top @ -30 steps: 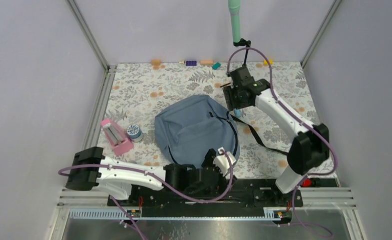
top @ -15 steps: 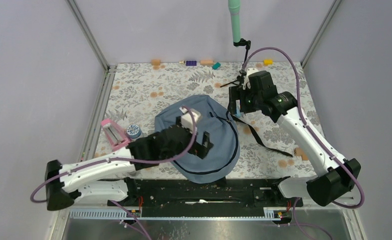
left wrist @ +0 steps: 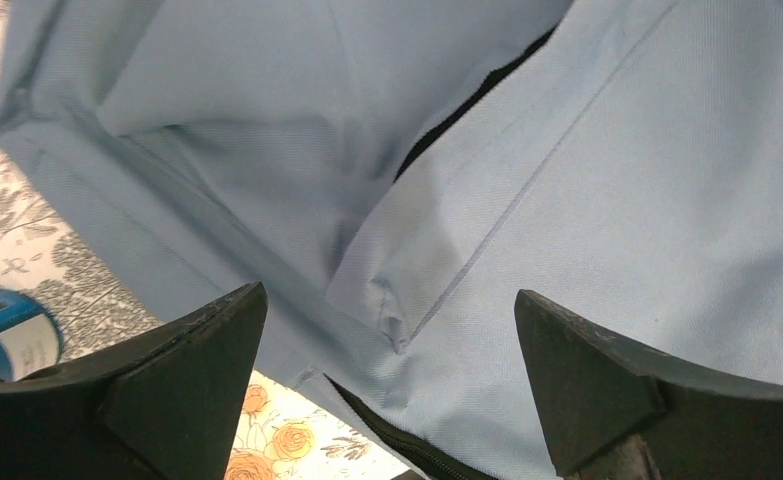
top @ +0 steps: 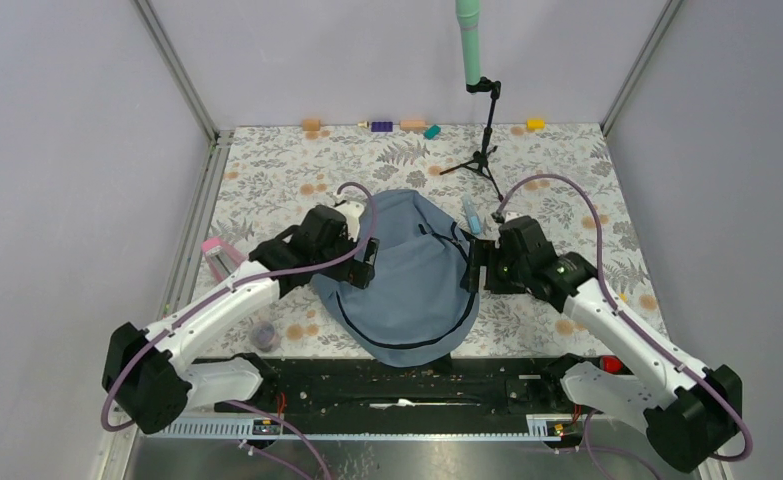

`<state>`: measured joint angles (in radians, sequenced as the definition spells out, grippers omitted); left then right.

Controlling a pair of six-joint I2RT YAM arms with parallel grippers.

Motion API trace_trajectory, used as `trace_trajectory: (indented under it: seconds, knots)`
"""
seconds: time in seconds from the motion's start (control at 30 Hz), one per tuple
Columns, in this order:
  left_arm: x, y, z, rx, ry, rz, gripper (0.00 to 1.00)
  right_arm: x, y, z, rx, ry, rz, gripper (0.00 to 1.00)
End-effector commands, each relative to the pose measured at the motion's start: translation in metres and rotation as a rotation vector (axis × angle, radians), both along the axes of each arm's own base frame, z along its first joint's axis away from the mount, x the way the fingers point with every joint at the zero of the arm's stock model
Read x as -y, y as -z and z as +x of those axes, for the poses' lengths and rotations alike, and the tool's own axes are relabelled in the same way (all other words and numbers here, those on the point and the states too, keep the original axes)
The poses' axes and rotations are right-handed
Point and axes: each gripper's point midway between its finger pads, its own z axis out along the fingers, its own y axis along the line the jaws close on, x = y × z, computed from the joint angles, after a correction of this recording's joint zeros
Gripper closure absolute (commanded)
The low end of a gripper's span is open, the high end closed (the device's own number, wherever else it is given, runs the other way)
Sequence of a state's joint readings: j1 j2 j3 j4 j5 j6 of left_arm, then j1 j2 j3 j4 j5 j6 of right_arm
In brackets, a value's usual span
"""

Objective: Pack the student bag
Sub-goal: Zip the student bag at the center of the board.

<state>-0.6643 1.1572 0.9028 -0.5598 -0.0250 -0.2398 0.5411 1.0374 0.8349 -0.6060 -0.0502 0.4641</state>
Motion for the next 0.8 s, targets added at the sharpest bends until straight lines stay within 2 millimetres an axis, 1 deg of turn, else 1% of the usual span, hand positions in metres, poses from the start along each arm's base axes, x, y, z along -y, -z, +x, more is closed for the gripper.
trace_trajectory:
  seconds: [0.0, 0.1, 0.13, 0.17, 0.2, 0.23, 0.3, 0.33, 0.37, 0.4, 0.43, 0.53, 0.57, 0.67, 0.7, 0.77]
  knots:
    - [0.025, -0.007, 0.003, -0.01, 0.118, -0.063, 0.01, -0.019, 0.001, -0.014, -0.022, -0.005, 0.117, 0.2]
    - [0.031, 0.0, 0.005, -0.043, 0.152, -0.043, 0.02, -0.032, 0.009, -0.019, -0.043, -0.029, 0.173, 0.25]
    - [0.033, 0.005, 0.004, -0.063, 0.162, -0.039, 0.04, -0.036, 0.012, -0.02, -0.054, -0.033, 0.19, 0.27]
    - [0.035, 0.011, 0.002, -0.084, 0.176, -0.034, 0.12, -0.041, 0.014, -0.019, -0.059, -0.039, 0.211, 0.3]
    - [0.037, 0.015, -0.001, -0.107, 0.191, -0.036, 0.24, -0.045, 0.015, -0.017, -0.065, -0.045, 0.227, 0.36]
    - [0.039, 0.019, -0.004, -0.13, 0.205, -0.042, 0.39, -0.048, 0.016, -0.015, -0.065, -0.046, 0.236, 0.51]
    - [0.045, 0.021, -0.011, -0.162, 0.228, -0.067, 0.79, -0.048, 0.015, -0.005, -0.037, -0.041, 0.209, 0.84]
    - [0.048, 0.02, -0.013, -0.168, 0.235, -0.082, 0.88, -0.042, 0.015, 0.002, -0.016, -0.029, 0.165, 0.96]
    - [0.052, 0.015, -0.015, -0.164, 0.241, -0.097, 0.95, -0.033, 0.013, 0.011, 0.012, -0.009, 0.103, 1.0]
    - [0.056, 0.011, -0.017, -0.155, 0.248, -0.109, 0.99, -0.025, 0.009, 0.021, 0.043, -0.001, 0.045, 1.0]
    - [0.061, 0.003, -0.019, -0.136, 0.259, -0.124, 1.0, -0.016, 0.007, 0.031, 0.061, 0.014, -0.009, 1.0]
    - [0.081, -0.014, -0.029, -0.098, 0.309, -0.16, 1.0, 0.005, -0.01, 0.064, 0.094, 0.055, -0.095, 1.0]
    - [0.086, -0.018, -0.03, -0.09, 0.314, -0.173, 1.0, 0.01, -0.016, 0.075, 0.108, 0.067, -0.112, 1.0]
    - [0.11, -0.029, -0.039, -0.098, 0.362, -0.228, 1.0, 0.028, -0.032, 0.102, 0.148, 0.087, -0.212, 1.0]
    - [0.117, -0.032, -0.04, -0.098, 0.369, -0.241, 1.0, 0.03, -0.045, 0.114, 0.182, 0.09, -0.245, 1.0]
    - [0.129, -0.037, -0.042, -0.099, 0.374, -0.262, 1.0, 0.033, -0.06, 0.132, 0.231, 0.069, -0.299, 1.0]
